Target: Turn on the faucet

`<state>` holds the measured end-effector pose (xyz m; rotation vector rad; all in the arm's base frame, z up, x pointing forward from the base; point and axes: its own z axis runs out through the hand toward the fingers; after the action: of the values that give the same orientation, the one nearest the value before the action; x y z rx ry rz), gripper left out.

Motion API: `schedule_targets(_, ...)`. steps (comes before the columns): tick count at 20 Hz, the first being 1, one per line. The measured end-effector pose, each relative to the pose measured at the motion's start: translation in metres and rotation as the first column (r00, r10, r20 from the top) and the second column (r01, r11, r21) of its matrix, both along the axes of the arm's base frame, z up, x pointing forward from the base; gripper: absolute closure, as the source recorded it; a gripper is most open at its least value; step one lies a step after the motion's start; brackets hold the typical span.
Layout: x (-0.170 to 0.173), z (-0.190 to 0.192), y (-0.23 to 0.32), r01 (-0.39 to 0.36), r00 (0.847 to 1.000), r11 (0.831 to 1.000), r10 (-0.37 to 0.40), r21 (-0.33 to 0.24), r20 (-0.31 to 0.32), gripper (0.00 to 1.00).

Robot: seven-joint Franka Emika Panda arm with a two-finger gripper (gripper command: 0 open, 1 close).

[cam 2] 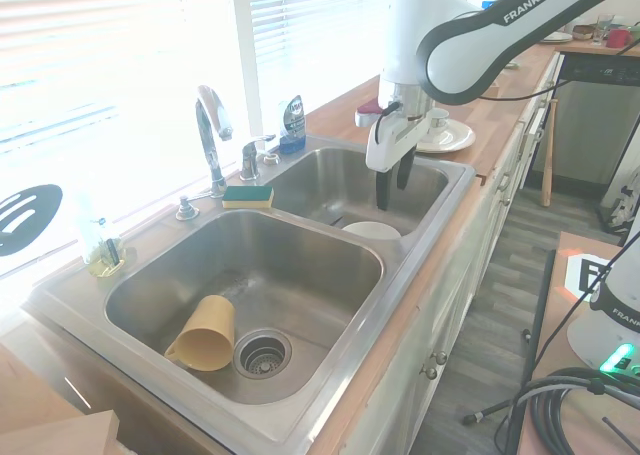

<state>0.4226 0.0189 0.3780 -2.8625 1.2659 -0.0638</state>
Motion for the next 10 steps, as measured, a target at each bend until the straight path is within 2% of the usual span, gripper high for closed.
schedule_targets(4,-0.0005,-0.0012,-0.0013,-0.005,1.000,1.000,0.005,-0.003,-0.003,0.00)
schedule_targets(5,-0.0008,-0.0016,-0.0017,-0.005,1.000,1.000,0.005,-0.003,-0.004,1.00)
schedule_targets(10,-0.0009,-0.0019,-0.0022,-0.006,1.000,1.000,0.006,-0.002,-0.004,1.00)
